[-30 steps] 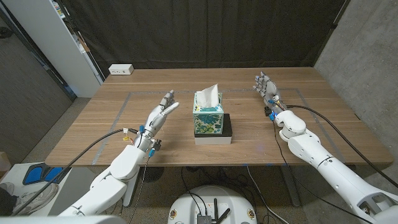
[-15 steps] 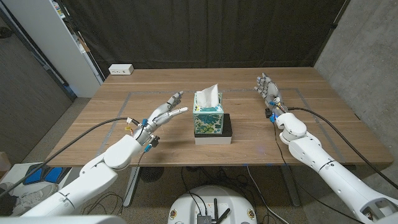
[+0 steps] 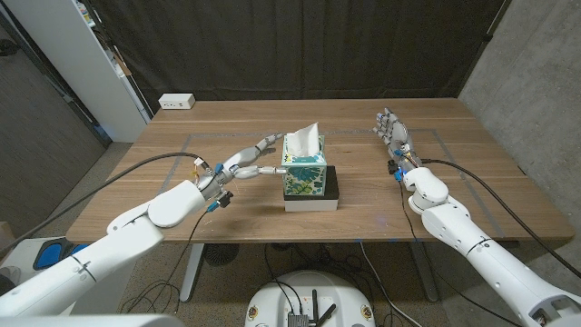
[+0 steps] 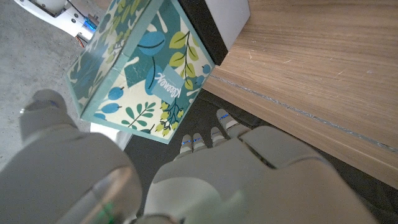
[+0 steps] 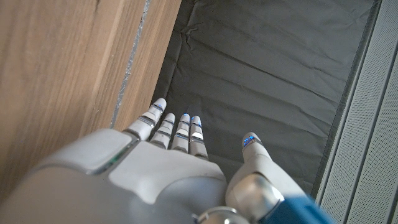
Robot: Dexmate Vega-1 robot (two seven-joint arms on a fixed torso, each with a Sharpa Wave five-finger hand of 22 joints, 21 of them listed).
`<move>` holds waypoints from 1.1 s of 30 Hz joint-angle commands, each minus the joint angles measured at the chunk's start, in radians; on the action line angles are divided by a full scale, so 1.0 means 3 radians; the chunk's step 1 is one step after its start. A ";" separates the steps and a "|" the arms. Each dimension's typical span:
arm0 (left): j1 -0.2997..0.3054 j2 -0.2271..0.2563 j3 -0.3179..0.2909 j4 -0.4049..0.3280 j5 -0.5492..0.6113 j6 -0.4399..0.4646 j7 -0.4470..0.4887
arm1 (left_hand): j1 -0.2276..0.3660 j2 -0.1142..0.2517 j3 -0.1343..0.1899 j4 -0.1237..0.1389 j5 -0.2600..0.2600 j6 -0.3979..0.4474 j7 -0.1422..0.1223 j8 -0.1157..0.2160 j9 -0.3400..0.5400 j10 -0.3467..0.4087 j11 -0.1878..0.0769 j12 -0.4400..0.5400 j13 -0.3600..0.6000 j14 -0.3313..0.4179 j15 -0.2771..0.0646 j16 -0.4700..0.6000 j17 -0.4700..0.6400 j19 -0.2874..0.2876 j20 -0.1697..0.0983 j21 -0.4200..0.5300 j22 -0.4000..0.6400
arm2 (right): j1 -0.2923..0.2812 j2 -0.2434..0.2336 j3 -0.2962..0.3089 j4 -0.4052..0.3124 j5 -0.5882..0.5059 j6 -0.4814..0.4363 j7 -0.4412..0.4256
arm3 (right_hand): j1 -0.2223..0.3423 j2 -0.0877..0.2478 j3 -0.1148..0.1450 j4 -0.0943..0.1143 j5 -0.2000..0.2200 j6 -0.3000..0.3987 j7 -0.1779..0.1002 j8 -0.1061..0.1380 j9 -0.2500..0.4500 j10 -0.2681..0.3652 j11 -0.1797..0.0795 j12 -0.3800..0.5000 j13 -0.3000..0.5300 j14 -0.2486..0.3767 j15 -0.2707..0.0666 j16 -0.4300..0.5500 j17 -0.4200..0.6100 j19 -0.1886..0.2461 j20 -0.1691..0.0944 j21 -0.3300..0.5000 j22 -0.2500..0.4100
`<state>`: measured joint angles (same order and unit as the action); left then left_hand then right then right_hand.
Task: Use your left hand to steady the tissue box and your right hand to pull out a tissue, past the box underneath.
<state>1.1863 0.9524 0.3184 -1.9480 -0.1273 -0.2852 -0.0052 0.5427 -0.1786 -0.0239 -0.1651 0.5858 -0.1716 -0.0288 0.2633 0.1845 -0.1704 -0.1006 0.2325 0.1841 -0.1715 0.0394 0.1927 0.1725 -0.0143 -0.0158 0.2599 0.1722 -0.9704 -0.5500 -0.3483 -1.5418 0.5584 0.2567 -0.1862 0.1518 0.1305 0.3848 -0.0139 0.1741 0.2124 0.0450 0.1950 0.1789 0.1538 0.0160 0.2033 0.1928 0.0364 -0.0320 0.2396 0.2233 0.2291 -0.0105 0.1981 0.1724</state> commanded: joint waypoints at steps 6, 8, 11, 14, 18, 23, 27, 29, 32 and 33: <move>-0.0437 0.0097 0.0253 -0.0027 0.0218 0.0419 -0.0446 | 0.0199 0.0017 -0.0208 0.0019 0.0095 -0.0209 0.0143 0.0093 0.0027 0.0004 0.0093 0.0074 0.0018 -0.0093 -0.0061 0.0022 -0.0001 0.0138 0.0017 -0.0062 0.0013 | -0.0121 0.0000 0.0047 -0.0095 -0.0063 0.0073 -0.0080 | -0.0027 0.0011 -0.0002 -0.0019 0.0009 -0.0006 0.0012 -0.0010 0.0012 0.0021 0.0007 -0.0002 0.0020 0.0017 0.0006 -0.0011 -0.0004 -0.0006 0.0018 0.0001 0.0008; -0.0503 0.0089 0.0291 -0.0010 0.0219 0.0450 -0.0494 | 0.0221 0.0020 -0.0232 0.0022 0.0104 -0.0175 0.0150 0.0101 0.0030 0.0037 0.0100 0.0075 0.0020 -0.0044 -0.0059 0.0028 0.0000 0.0160 0.0041 -0.0065 0.0014 | -0.0116 0.0003 0.0050 -0.0085 -0.0068 0.0087 -0.0075 | -0.0027 0.0011 -0.0003 -0.0020 0.0009 -0.0006 0.0013 -0.0010 0.0012 0.0021 0.0007 -0.0003 0.0020 0.0015 0.0006 -0.0012 -0.0004 -0.0005 0.0019 0.0001 0.0008; -0.0602 0.0071 0.0350 0.0021 0.0213 0.0486 -0.0571 | 0.0247 0.0025 -0.0259 0.0024 0.0114 -0.0149 0.0146 0.0106 0.0034 0.0066 0.0103 0.0074 0.0021 0.0027 -0.0064 0.0040 0.0001 0.0183 0.0065 -0.0069 0.0015 | -0.0102 0.0011 0.0050 -0.0069 -0.0081 0.0098 -0.0078 | -0.0026 0.0010 -0.0003 -0.0023 0.0009 -0.0007 0.0014 -0.0010 0.0012 0.0022 0.0007 -0.0003 0.0020 0.0020 0.0010 -0.0011 -0.0005 -0.0007 0.0018 0.0000 0.0008; -0.0705 0.0049 0.0419 0.0048 0.0209 0.0538 -0.0660 | 0.0264 0.0029 -0.0275 0.0026 0.0119 -0.0125 0.0150 0.0112 0.0036 0.0102 0.0094 0.0081 0.0022 0.0052 -0.0073 0.0040 0.0001 0.0195 0.0075 -0.0073 0.0016 | -0.0087 0.0016 0.0048 -0.0045 -0.0089 0.0106 -0.0072 | -0.0026 0.0009 -0.0003 -0.0026 0.0009 -0.0009 0.0013 -0.0011 0.0012 0.0022 0.0007 -0.0003 0.0020 0.0022 0.0012 -0.0012 -0.0006 -0.0008 0.0020 0.0000 0.0008; -0.0832 0.0001 0.0509 0.0099 0.0178 0.0618 -0.0767 | 0.0350 0.0050 -0.0344 0.0033 0.0140 0.0055 0.0196 0.0166 0.0045 0.0273 0.0178 0.0109 0.0025 0.0111 0.0003 0.0019 0.0003 0.0230 0.0146 -0.0096 0.0019 | -0.0088 0.0014 0.0056 -0.0026 -0.0095 0.0115 -0.0077 | -0.0027 0.0008 -0.0004 -0.0029 0.0009 -0.0009 0.0012 -0.0011 0.0012 0.0021 0.0009 -0.0004 0.0020 0.0022 0.0011 -0.0013 -0.0007 -0.0012 0.0024 -0.0002 0.0008; -0.1013 -0.0080 0.0642 0.0219 0.0088 0.0667 -0.0969 | 0.0446 0.0082 -0.0422 0.0046 0.0154 0.0344 0.0184 0.0264 0.0063 0.0300 0.0261 0.0069 0.0023 0.0049 0.0080 -0.0028 0.0003 0.0217 0.0239 -0.0138 0.0021 | -0.0127 0.0000 0.0091 -0.0036 -0.0093 0.0131 -0.0107 | -0.0029 0.0008 -0.0005 -0.0032 0.0008 -0.0010 0.0013 -0.0011 0.0012 0.0023 0.0006 -0.0004 0.0020 0.0020 0.0007 -0.0016 -0.0008 -0.0014 0.0026 -0.0003 0.0008; -0.1106 -0.0134 0.0717 0.0300 0.0025 0.0655 -0.1067 | 0.0686 0.0221 -0.0481 0.0068 0.0147 0.1046 -0.0008 0.0541 0.0099 0.0628 0.0034 0.0083 0.0021 0.0180 0.0014 -0.0008 0.0000 0.0346 0.0236 -0.0146 0.0022 | -0.0158 -0.0010 0.0118 -0.0043 -0.0082 0.0143 -0.0123 | -0.0030 0.0009 -0.0006 -0.0035 0.0008 -0.0010 0.0012 -0.0011 0.0012 0.0021 0.0007 -0.0005 0.0020 0.0023 0.0010 -0.0015 -0.0008 -0.0018 0.0025 -0.0004 0.0007; -0.1129 -0.0149 0.0736 0.0321 -0.0012 0.0657 -0.1093 | 0.0842 0.0364 -0.0442 0.0083 0.0074 0.1371 -0.0090 0.0694 0.0126 0.0701 0.0001 0.0047 0.0020 0.0211 -0.0049 -0.0019 -0.0003 0.0383 0.0198 -0.0160 0.0022 | -0.0168 -0.0013 0.0128 -0.0045 -0.0078 0.0146 -0.0126 | -0.0030 0.0008 -0.0006 -0.0036 0.0008 -0.0010 0.0012 -0.0011 0.0012 0.0022 0.0007 -0.0004 0.0020 0.0026 0.0012 -0.0015 -0.0009 -0.0019 0.0026 -0.0005 0.0007; -0.1119 -0.0156 0.0737 0.0313 -0.0039 0.0667 -0.1057 | 0.0989 0.0493 -0.0379 0.0085 -0.0047 0.1616 -0.0180 0.0828 0.0156 0.0768 0.0002 0.0022 0.0018 0.0236 -0.0100 -0.0023 -0.0004 0.0430 0.0134 -0.0162 0.0021 | -0.0176 -0.0015 0.0139 -0.0045 -0.0066 0.0149 -0.0124 | -0.0032 0.0009 -0.0007 -0.0037 0.0008 -0.0008 0.0013 -0.0011 0.0012 0.0024 0.0006 -0.0004 0.0020 0.0024 0.0008 -0.0017 -0.0009 -0.0019 0.0026 -0.0004 0.0007; -0.1110 -0.0155 0.0733 0.0308 -0.0051 0.0671 -0.1040 | 0.1010 0.0509 -0.0368 0.0084 -0.0068 0.1645 -0.0178 0.0846 0.0160 0.0776 0.0010 0.0019 0.0018 0.0239 -0.0105 -0.0024 -0.0004 0.0435 0.0128 -0.0163 0.0021 | -0.0174 -0.0020 0.0140 -0.0039 -0.0065 0.0154 -0.0112 | -0.0032 0.0009 -0.0007 -0.0038 0.0008 -0.0009 0.0014 -0.0011 0.0012 0.0023 0.0005 -0.0005 0.0020 0.0026 0.0010 -0.0016 -0.0009 -0.0019 0.0028 -0.0004 0.0007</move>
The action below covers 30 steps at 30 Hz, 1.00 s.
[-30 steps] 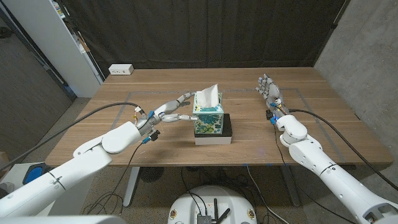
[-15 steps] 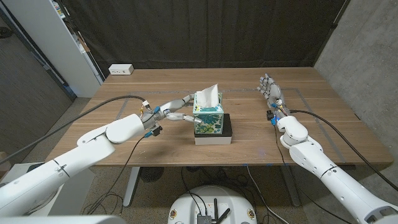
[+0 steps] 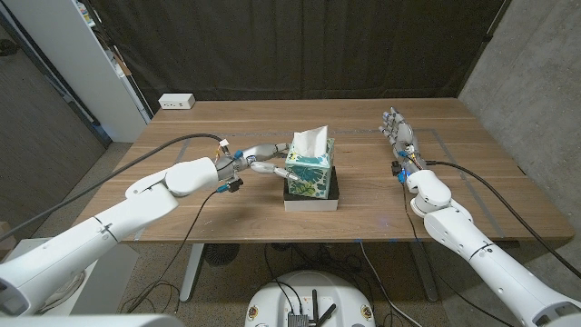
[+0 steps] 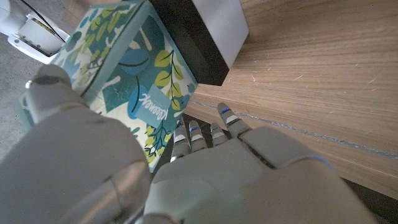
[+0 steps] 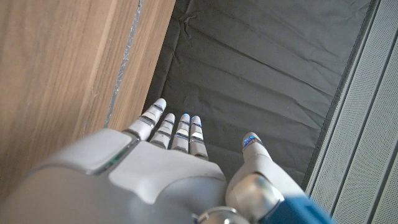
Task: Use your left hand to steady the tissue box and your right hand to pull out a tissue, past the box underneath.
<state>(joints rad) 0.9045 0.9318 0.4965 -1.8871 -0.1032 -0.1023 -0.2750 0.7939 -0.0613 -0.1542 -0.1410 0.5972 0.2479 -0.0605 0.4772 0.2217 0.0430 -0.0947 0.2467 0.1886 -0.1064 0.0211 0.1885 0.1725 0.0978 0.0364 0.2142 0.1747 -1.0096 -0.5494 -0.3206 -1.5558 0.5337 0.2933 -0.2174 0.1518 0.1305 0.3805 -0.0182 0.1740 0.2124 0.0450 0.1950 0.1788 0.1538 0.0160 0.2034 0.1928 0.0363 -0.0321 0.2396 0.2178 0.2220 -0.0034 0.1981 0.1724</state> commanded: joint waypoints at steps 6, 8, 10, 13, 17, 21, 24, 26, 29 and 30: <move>-0.0103 -0.0052 0.0104 0.0041 -0.0178 0.0090 -0.0042 | 0.0323 0.0244 0.0157 -0.0006 -0.0304 0.0324 -0.0046 0.0222 0.0083 0.0067 0.0034 -0.0073 0.0002 0.0023 -0.0043 -0.0021 -0.0005 0.0085 -0.0042 -0.0021 0.0012 | -0.0028 -0.0021 0.0045 0.0031 0.0026 0.0041 0.0024 | -0.0032 0.0010 0.0007 -0.0028 0.0008 -0.0009 0.0012 -0.0011 0.0012 0.0026 0.0008 -0.0004 0.0020 0.0026 0.0009 -0.0018 0.0009 0.0004 0.0005 -0.0005 0.0007; -0.0081 -0.0040 0.0095 0.0017 -0.0179 0.0104 -0.0005 | 0.0348 0.0265 0.0174 -0.0007 -0.0352 0.0303 -0.0023 0.0229 0.0095 0.0062 0.0054 -0.0083 0.0003 0.0013 -0.0037 -0.0027 -0.0005 0.0083 -0.0039 -0.0025 0.0012 | -0.0017 -0.0018 0.0042 0.0040 0.0032 0.0038 0.0035 | -0.0032 0.0010 0.0007 -0.0030 0.0008 -0.0008 0.0013 -0.0011 0.0012 0.0024 0.0007 -0.0005 0.0020 0.0030 0.0013 -0.0017 0.0008 0.0003 0.0005 -0.0005 0.0007; -0.0063 -0.0034 0.0085 0.0002 -0.0196 0.0112 0.0018 | 0.0361 0.0273 0.0182 -0.0008 -0.0381 0.0285 -0.0013 0.0231 0.0103 0.0055 0.0080 -0.0090 0.0003 0.0009 -0.0039 -0.0029 -0.0005 0.0082 -0.0043 -0.0028 0.0013 | -0.0003 -0.0021 0.0034 0.0053 0.0025 0.0045 0.0055 | -0.0032 0.0010 0.0007 -0.0030 0.0008 -0.0009 0.0012 -0.0011 0.0012 0.0023 0.0007 -0.0006 0.0020 0.0027 0.0012 -0.0018 0.0008 0.0003 0.0004 -0.0005 0.0007; -0.0033 -0.0025 0.0068 -0.0017 -0.0205 0.0103 0.0068 | 0.0387 0.0299 0.0203 -0.0006 -0.0449 0.0241 0.0026 0.0235 0.0120 0.0031 0.0103 -0.0108 0.0003 -0.0002 -0.0023 -0.0033 -0.0006 0.0078 -0.0029 -0.0033 0.0013 | 0.0014 -0.0018 0.0029 0.0061 0.0028 0.0039 0.0064 | -0.0032 0.0010 0.0007 -0.0032 0.0008 -0.0009 0.0013 -0.0011 0.0012 0.0025 0.0008 -0.0005 0.0020 0.0028 0.0012 -0.0019 0.0008 0.0004 0.0003 -0.0004 0.0007; 0.0014 -0.0009 0.0037 -0.0061 -0.0194 0.0118 0.0161 | 0.0410 0.0331 0.0226 -0.0002 -0.0512 0.0225 0.0038 0.0249 0.0136 0.0024 0.0125 -0.0118 0.0004 0.0004 -0.0003 -0.0031 -0.0006 0.0078 -0.0015 -0.0035 0.0014 | 0.0040 -0.0015 0.0019 0.0079 0.0024 0.0036 0.0080 | -0.0033 0.0009 0.0006 -0.0034 0.0008 -0.0008 0.0013 -0.0011 0.0012 0.0024 0.0008 -0.0006 0.0020 0.0029 0.0016 -0.0019 0.0007 0.0003 0.0004 -0.0005 0.0007; 0.0066 -0.0005 -0.0008 -0.0088 -0.0220 0.0118 0.0250 | 0.0464 0.0458 0.0312 0.0009 -0.0698 0.0179 0.0095 0.0285 0.0184 0.0003 0.0211 -0.0139 0.0006 0.0001 0.0062 -0.0033 -0.0007 0.0054 0.0063 -0.0046 0.0019 | 0.0065 -0.0011 0.0010 0.0104 0.0027 0.0032 0.0099 | -0.0034 0.0010 0.0006 -0.0036 0.0007 -0.0007 0.0012 -0.0010 0.0012 0.0025 0.0008 -0.0006 0.0020 0.0029 0.0012 -0.0021 0.0007 0.0002 0.0005 -0.0005 0.0007; 0.0095 -0.0009 -0.0042 -0.0095 -0.0263 0.0099 0.0292 | 0.0472 0.0480 0.0330 0.0010 -0.0745 0.0174 0.0110 0.0298 0.0197 0.0003 0.0221 -0.0141 0.0007 -0.0006 0.0075 -0.0036 -0.0008 0.0037 0.0076 -0.0052 0.0019 | 0.0084 -0.0010 0.0003 0.0120 0.0026 0.0032 0.0113 | -0.0033 0.0010 0.0006 -0.0038 0.0008 -0.0006 0.0012 -0.0010 0.0012 0.0029 0.0008 -0.0004 0.0020 0.0029 0.0014 -0.0021 0.0006 0.0003 0.0001 -0.0005 0.0007; 0.0111 -0.0016 -0.0074 -0.0085 -0.0347 0.0070 0.0288 | 0.0469 0.0510 0.0350 0.0018 -0.0805 0.0194 0.0133 0.0324 0.0214 0.0007 0.0240 -0.0142 0.0007 0.0020 0.0141 -0.0027 -0.0008 0.0027 0.0091 -0.0053 0.0020 | 0.0095 -0.0007 0.0000 0.0126 0.0028 0.0028 0.0117 | -0.0033 0.0010 0.0006 -0.0040 0.0008 -0.0004 0.0013 -0.0009 0.0012 0.0029 0.0010 -0.0005 0.0020 0.0029 0.0013 -0.0022 0.0006 0.0002 0.0002 -0.0005 0.0007; 0.0148 -0.0031 -0.0125 -0.0078 -0.0395 0.0004 0.0352 | 0.0463 0.0531 0.0364 0.0025 -0.0846 0.0218 0.0155 0.0346 0.0227 0.0015 0.0276 -0.0140 0.0008 0.0041 0.0157 -0.0021 -0.0007 0.0020 0.0108 -0.0054 0.0022 | 0.0111 -0.0004 -0.0003 0.0139 0.0031 0.0025 0.0123 | -0.0033 0.0010 0.0006 -0.0041 0.0008 -0.0004 0.0011 -0.0009 0.0012 0.0024 0.0010 -0.0007 0.0020 0.0029 0.0013 -0.0023 0.0005 0.0002 0.0001 -0.0005 0.0007; 0.0152 -0.0041 -0.0140 -0.0061 -0.0432 -0.0027 0.0352 | 0.0457 0.0545 0.0372 0.0030 -0.0872 0.0259 0.0149 0.0370 0.0235 0.0021 0.0279 -0.0139 0.0008 0.0051 0.0163 -0.0020 -0.0007 0.0019 0.0110 -0.0053 0.0022 | 0.0115 -0.0002 -0.0004 0.0144 0.0031 0.0026 0.0126 | -0.0033 0.0010 0.0006 -0.0042 0.0008 -0.0003 0.0008 -0.0009 0.0012 0.0025 0.0009 -0.0006 0.0020 0.0029 0.0014 -0.0023 0.0005 0.0002 0.0002 -0.0005 0.0007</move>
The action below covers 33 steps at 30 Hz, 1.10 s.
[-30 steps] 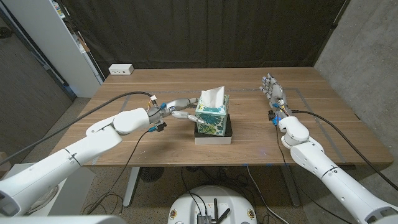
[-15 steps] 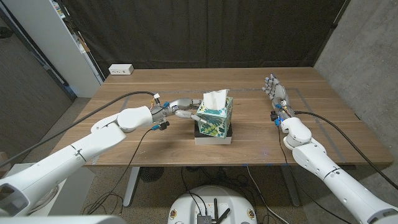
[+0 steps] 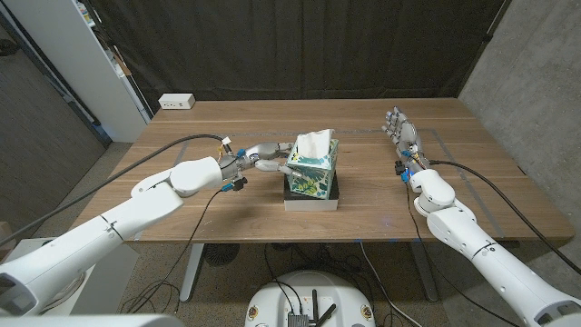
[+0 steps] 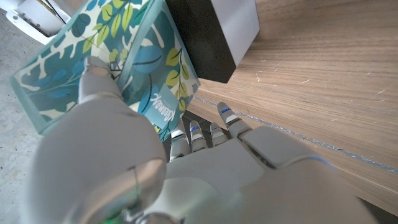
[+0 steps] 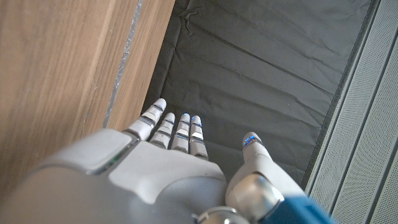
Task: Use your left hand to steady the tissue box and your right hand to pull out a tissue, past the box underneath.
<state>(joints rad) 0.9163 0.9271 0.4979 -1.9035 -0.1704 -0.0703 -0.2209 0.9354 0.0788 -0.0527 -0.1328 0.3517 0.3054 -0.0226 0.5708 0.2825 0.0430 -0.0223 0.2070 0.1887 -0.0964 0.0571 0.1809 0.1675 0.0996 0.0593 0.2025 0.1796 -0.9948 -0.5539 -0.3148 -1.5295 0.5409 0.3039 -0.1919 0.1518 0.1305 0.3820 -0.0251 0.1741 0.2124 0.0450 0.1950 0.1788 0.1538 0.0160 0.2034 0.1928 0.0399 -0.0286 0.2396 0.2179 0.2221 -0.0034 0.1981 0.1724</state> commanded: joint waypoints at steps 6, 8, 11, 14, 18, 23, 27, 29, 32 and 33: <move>0.0122 -0.0102 -0.0186 0.0090 -0.0421 -0.0264 0.0129 | -0.0039 0.0120 0.0062 0.0017 -0.0141 0.0134 0.0044 0.0113 0.0063 0.0072 0.0047 0.0008 0.0008 0.0088 0.0081 0.0019 0.0010 0.0026 0.0095 -0.0004 0.0009 | 0.0091 0.0012 -0.0032 0.0073 0.0011 -0.0030 0.0049 | -0.0035 0.0010 0.0000 -0.0022 0.0007 -0.0002 0.0013 -0.0009 0.0012 0.0026 0.0010 -0.0007 0.0020 0.0016 0.0001 -0.0025 0.0004 0.0001 0.0002 -0.0005 0.0007; 0.0125 -0.0109 -0.0194 0.0094 -0.0467 -0.0262 0.0122 | -0.0053 0.0133 0.0069 0.0024 -0.0166 0.0135 0.0051 0.0121 0.0073 0.0068 0.0069 0.0004 0.0008 0.0089 0.0097 0.0015 0.0010 0.0003 0.0140 -0.0012 0.0011 | 0.0095 0.0004 -0.0035 0.0074 0.0005 -0.0037 0.0053 | -0.0035 0.0009 -0.0001 -0.0024 0.0007 -0.0002 0.0011 -0.0009 0.0012 0.0024 0.0011 -0.0007 0.0020 0.0018 0.0002 -0.0024 0.0004 0.0001 0.0002 -0.0005 0.0007; 0.0153 -0.0096 -0.0225 0.0055 -0.0464 -0.0253 0.0182 | -0.0091 0.0145 0.0073 0.0041 -0.0207 0.0141 0.0056 0.0136 0.0089 0.0049 0.0086 -0.0005 0.0008 0.0088 0.0126 0.0009 0.0012 -0.0032 0.0177 -0.0021 0.0013 | 0.0104 0.0003 -0.0035 0.0080 0.0011 -0.0041 0.0059 | -0.0035 0.0009 -0.0001 -0.0026 0.0007 -0.0002 0.0013 -0.0009 0.0012 0.0030 0.0012 -0.0005 0.0020 0.0017 -0.0002 -0.0026 0.0004 0.0001 0.0001 -0.0005 0.0007; 0.0191 -0.0058 -0.0266 -0.0021 -0.0433 -0.0217 0.0258 | -0.0126 0.0148 0.0071 0.0055 -0.0237 0.0163 0.0064 0.0154 0.0101 0.0058 0.0097 -0.0003 0.0008 0.0106 0.0160 0.0013 0.0013 -0.0057 0.0203 -0.0026 0.0014 | 0.0121 0.0008 -0.0038 0.0097 0.0016 -0.0044 0.0069 | -0.0034 0.0009 0.0000 -0.0030 0.0007 -0.0003 0.0012 -0.0009 0.0012 0.0030 0.0011 -0.0006 0.0020 0.0019 0.0003 -0.0026 0.0002 0.0000 0.0001 -0.0005 0.0007; 0.0234 -0.0006 -0.0321 -0.0124 -0.0388 -0.0152 0.0352 | -0.0164 0.0148 0.0071 0.0066 -0.0275 0.0203 0.0076 0.0184 0.0119 0.0065 0.0116 -0.0002 0.0009 0.0117 0.0195 0.0012 0.0014 -0.0080 0.0226 -0.0029 0.0016 | 0.0147 0.0018 -0.0046 0.0121 0.0015 -0.0037 0.0081 | -0.0032 0.0011 0.0001 -0.0033 0.0007 -0.0002 0.0012 -0.0009 0.0012 0.0028 0.0010 -0.0007 0.0020 0.0015 0.0008 -0.0029 0.0001 0.0000 0.0002 -0.0005 0.0007; 0.0292 0.0065 -0.0399 -0.0268 -0.0320 -0.0052 0.0474 | -0.0201 0.0146 0.0073 0.0074 -0.0316 0.0243 0.0063 0.0218 0.0143 0.0075 0.0126 0.0000 0.0008 0.0111 0.0218 0.0004 0.0015 -0.0116 0.0250 -0.0034 0.0018 | 0.0175 0.0025 -0.0056 0.0150 0.0011 -0.0018 0.0106 | -0.0033 0.0010 0.0000 -0.0037 0.0007 -0.0002 0.0013 -0.0009 0.0012 0.0027 0.0011 -0.0007 0.0020 0.0014 0.0005 -0.0031 0.0001 -0.0001 0.0001 -0.0005 0.0007; 0.0320 0.0110 -0.0447 -0.0357 -0.0297 0.0005 0.0517 | -0.0214 0.0145 0.0075 0.0075 -0.0332 0.0238 0.0059 0.0225 0.0153 0.0079 0.0129 0.0000 0.0008 0.0105 0.0223 0.0001 0.0015 -0.0141 0.0259 -0.0039 0.0018 | 0.0189 0.0032 -0.0058 0.0164 0.0010 -0.0007 0.0109 | -0.0032 0.0009 0.0000 -0.0040 0.0007 0.0001 0.0017 -0.0008 0.0012 0.0026 0.0012 -0.0008 0.0020 0.0014 0.0007 -0.0032 0.0000 -0.0001 0.0001 -0.0005 0.0007; 0.0329 0.0129 -0.0461 -0.0398 -0.0300 0.0050 0.0521 | -0.0219 0.0145 0.0076 0.0075 -0.0338 0.0235 0.0055 0.0228 0.0157 0.0078 0.0133 0.0000 0.0008 0.0098 0.0229 -0.0002 0.0015 -0.0144 0.0260 -0.0038 0.0018 | 0.0195 0.0031 -0.0061 0.0169 0.0003 -0.0008 0.0107 | -0.0030 0.0009 0.0001 -0.0042 0.0007 0.0000 0.0014 -0.0009 0.0012 0.0027 0.0011 -0.0008 0.0020 0.0014 0.0008 -0.0032 -0.0001 -0.0001 0.0001 -0.0005 0.0007; 0.0351 0.0151 -0.0472 -0.0469 -0.0258 0.0109 0.0563 | -0.0232 0.0145 0.0079 0.0076 -0.0354 0.0241 0.0053 0.0240 0.0169 0.0074 0.0148 -0.0003 0.0008 0.0093 0.0234 -0.0004 0.0016 -0.0167 0.0268 -0.0042 0.0019 | 0.0201 0.0031 -0.0062 0.0178 -0.0001 -0.0001 0.0111 | -0.0027 0.0009 0.0002 -0.0047 0.0007 0.0001 0.0017 -0.0008 0.0012 0.0027 0.0011 -0.0008 0.0020 0.0014 0.0007 -0.0034 -0.0002 -0.0001 0.0000 -0.0005 0.0007; 0.0357 0.0162 -0.0475 -0.0491 -0.0238 0.0127 0.0574 | -0.0236 0.0145 0.0080 0.0076 -0.0359 0.0241 0.0050 0.0243 0.0173 0.0074 0.0148 -0.0003 0.0008 0.0093 0.0231 -0.0004 0.0016 -0.0169 0.0272 -0.0041 0.0019 | 0.0202 0.0031 -0.0062 0.0180 -0.0003 0.0002 0.0110 | -0.0026 0.0009 0.0003 -0.0048 0.0007 0.0001 0.0017 -0.0009 0.0012 0.0028 0.0012 -0.0007 0.0020 0.0012 0.0009 -0.0035 -0.0003 -0.0001 0.0000 -0.0005 0.0007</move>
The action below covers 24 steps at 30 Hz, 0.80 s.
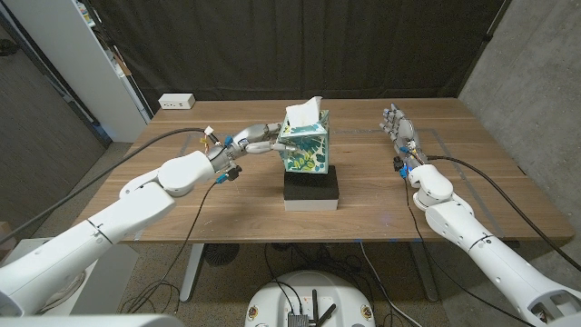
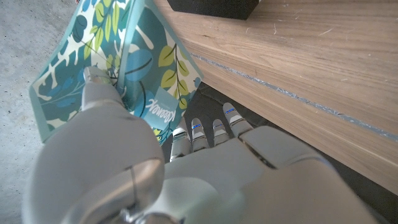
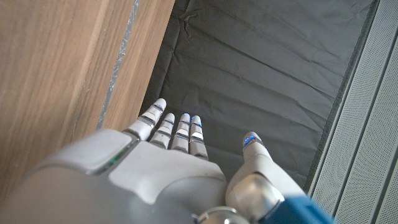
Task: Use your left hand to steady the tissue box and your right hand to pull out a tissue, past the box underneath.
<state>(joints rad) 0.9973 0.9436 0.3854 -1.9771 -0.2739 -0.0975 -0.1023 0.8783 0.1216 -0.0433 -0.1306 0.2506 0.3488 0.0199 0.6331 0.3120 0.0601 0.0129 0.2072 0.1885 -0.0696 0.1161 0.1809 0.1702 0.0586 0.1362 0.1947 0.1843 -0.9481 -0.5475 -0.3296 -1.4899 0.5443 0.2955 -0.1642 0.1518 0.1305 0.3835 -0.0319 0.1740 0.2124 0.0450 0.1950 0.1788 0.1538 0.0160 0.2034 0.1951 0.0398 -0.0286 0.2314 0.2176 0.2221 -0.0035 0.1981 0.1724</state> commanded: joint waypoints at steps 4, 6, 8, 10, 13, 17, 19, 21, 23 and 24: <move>0.0101 0.0113 -0.0116 -0.0275 0.0104 0.0214 0.0180 | -0.0060 0.0003 0.0052 0.0069 -0.0038 0.0092 -0.0089 0.0045 0.0088 0.0019 0.0047 -0.0005 0.0009 0.0010 0.0042 -0.0002 0.0007 -0.0042 0.0028 -0.0012 0.0004 | 0.0050 0.0018 -0.0012 0.0058 -0.0013 0.0045 0.0017 | -0.0025 0.0005 -0.0003 -0.0031 0.0006 0.0001 0.0019 -0.0009 0.0012 0.0030 0.0012 -0.0007 0.0013 0.0013 0.0012 -0.0009 -0.0003 -0.0001 0.0002 -0.0005 0.0007; 0.0107 0.0110 -0.0126 -0.0274 0.0098 0.0196 0.0183 | -0.0063 0.0004 0.0054 0.0069 -0.0043 0.0090 -0.0086 0.0048 0.0092 0.0020 0.0047 -0.0005 0.0009 0.0010 0.0043 -0.0002 0.0007 -0.0042 0.0028 -0.0010 0.0004 | 0.0053 0.0017 -0.0014 0.0061 -0.0015 0.0048 0.0023 | -0.0023 0.0004 -0.0003 -0.0034 0.0006 0.0002 0.0020 -0.0008 0.0012 0.0028 0.0012 -0.0008 0.0013 0.0013 0.0016 -0.0010 -0.0004 -0.0001 0.0001 -0.0005 0.0007; 0.0115 0.0098 -0.0137 -0.0255 0.0066 0.0153 0.0170 | -0.0066 0.0006 0.0057 0.0068 -0.0048 0.0086 -0.0089 0.0051 0.0098 0.0020 0.0049 -0.0005 0.0009 0.0009 0.0044 -0.0002 0.0007 -0.0043 0.0027 -0.0008 0.0004 | 0.0054 0.0012 -0.0019 0.0056 -0.0027 0.0049 0.0021 | -0.0023 0.0004 -0.0003 -0.0035 0.0006 0.0003 0.0019 -0.0008 0.0012 0.0031 0.0012 -0.0007 0.0013 0.0013 0.0015 -0.0010 -0.0004 -0.0002 0.0002 -0.0005 0.0007; 0.0118 0.0091 -0.0144 -0.0244 0.0043 0.0140 0.0160 | -0.0069 0.0008 0.0060 0.0068 -0.0053 0.0085 -0.0085 0.0055 0.0102 0.0021 0.0048 -0.0005 0.0009 0.0010 0.0046 -0.0002 0.0007 -0.0044 0.0023 -0.0007 0.0005 | 0.0054 0.0008 -0.0022 0.0050 -0.0035 0.0052 0.0024 | -0.0022 0.0002 -0.0003 -0.0038 0.0006 0.0003 0.0019 -0.0008 0.0012 0.0030 0.0013 -0.0008 0.0013 0.0012 0.0013 -0.0012 -0.0005 -0.0002 0.0001 -0.0005 0.0007; 0.0114 0.0077 -0.0140 -0.0226 0.0041 0.0146 0.0165 | -0.0073 0.0012 0.0066 0.0066 -0.0062 0.0086 -0.0083 0.0063 0.0111 0.0020 0.0041 -0.0006 0.0009 0.0016 0.0029 0.0001 0.0007 -0.0044 0.0015 -0.0003 0.0005 | 0.0051 0.0000 -0.0026 0.0036 -0.0037 0.0046 0.0032 | -0.0021 0.0001 -0.0003 -0.0042 0.0005 0.0003 0.0019 -0.0008 0.0012 0.0030 0.0012 -0.0008 0.0013 0.0010 0.0012 -0.0013 -0.0006 -0.0002 0.0002 -0.0005 0.0007; 0.0110 0.0047 -0.0132 -0.0188 0.0021 0.0121 0.0163 | -0.0081 0.0016 0.0074 0.0064 -0.0075 0.0078 -0.0085 0.0070 0.0124 0.0019 0.0043 -0.0008 0.0009 0.0018 0.0027 0.0000 0.0007 -0.0087 -0.0008 -0.0015 0.0006 | 0.0033 -0.0004 -0.0027 0.0009 -0.0033 0.0042 0.0030 | -0.0034 -0.0008 -0.0011 -0.0038 0.0003 -0.0004 0.0013 -0.0011 0.0012 0.0027 0.0017 -0.0009 0.0013 0.0009 0.0018 -0.0014 -0.0003 0.0013 0.0027 0.0001 0.0007; 0.0109 0.0029 -0.0129 -0.0163 -0.0006 0.0091 0.0151 | -0.0085 0.0018 0.0077 0.0063 -0.0080 0.0067 -0.0082 0.0071 0.0130 0.0011 0.0043 -0.0011 0.0009 0.0008 0.0016 -0.0004 0.0007 -0.0092 -0.0011 -0.0014 0.0006 | 0.0007 -0.0011 -0.0018 -0.0026 -0.0004 0.0025 0.0033 | -0.0040 -0.0011 -0.0014 -0.0036 0.0002 -0.0004 0.0012 -0.0011 0.0012 0.0026 0.0017 -0.0010 0.0013 0.0007 0.0019 -0.0014 -0.0002 0.0018 0.0029 0.0003 0.0007; 0.0110 0.0024 -0.0130 -0.0157 -0.0007 0.0081 0.0154 | -0.0090 0.0020 0.0081 0.0062 -0.0087 0.0055 -0.0077 0.0073 0.0137 -0.0005 0.0054 -0.0018 0.0009 0.0002 0.0010 -0.0006 0.0007 -0.0096 -0.0015 -0.0012 0.0006 | -0.0022 -0.0014 -0.0011 -0.0050 0.0016 0.0041 0.0047 | -0.0072 0.0015 -0.0017 -0.0010 0.0004 -0.0010 0.0020 -0.0014 0.0012 0.0024 0.0006 -0.0011 0.0013 -0.0002 -0.0004 -0.0013 0.0008 0.0044 -0.0031 0.0012 0.0007; 0.0111 0.0026 -0.0129 -0.0157 0.0010 0.0075 0.0160 | -0.0094 0.0021 0.0085 0.0061 -0.0092 0.0040 -0.0076 0.0071 0.0142 -0.0009 0.0054 -0.0019 0.0009 -0.0004 0.0006 -0.0008 0.0007 -0.0099 -0.0016 -0.0010 0.0006 | -0.0059 -0.0016 -0.0001 -0.0089 0.0020 0.0050 0.0028 | -0.0097 0.0053 -0.0010 0.0019 0.0010 -0.0011 0.0039 -0.0014 0.0012 0.0026 -0.0001 -0.0010 0.0012 0.0006 -0.0032 -0.0006 0.0018 0.0053 -0.0061 0.0014 0.0007; 0.0111 0.0022 -0.0128 -0.0152 0.0008 0.0062 0.0158 | -0.0097 0.0024 0.0089 0.0059 -0.0098 0.0037 -0.0077 0.0076 0.0149 -0.0017 0.0057 -0.0022 0.0009 -0.0009 0.0007 -0.0009 0.0007 -0.0119 -0.0045 -0.0015 0.0007 | -0.0078 -0.0021 0.0005 -0.0107 0.0032 0.0054 0.0031 | -0.0107 0.0070 -0.0007 0.0033 0.0013 -0.0011 0.0040 -0.0014 0.0012 0.0027 -0.0005 -0.0010 0.0012 0.0009 -0.0038 -0.0004 0.0021 0.0056 -0.0074 0.0014 0.0006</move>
<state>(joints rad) 1.0283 0.9602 0.3485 -2.0354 -0.2620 -0.0539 -0.0556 0.8531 0.1202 -0.0394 -0.1266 0.2281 0.3483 0.0194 0.6477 0.3179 0.0566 0.0270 0.2032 0.1884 -0.0680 0.1176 0.1809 0.1701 0.0369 0.1253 0.1947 0.1841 -0.9356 -0.5465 -0.3355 -1.4811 0.5380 0.3081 -0.1547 0.1327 0.1281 0.3771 -0.0339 0.1741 0.2084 0.0489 0.1950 0.1788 0.1538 0.0160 0.2034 0.1951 0.0398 -0.0286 0.2314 0.2187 0.2352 -0.0125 0.1981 0.1724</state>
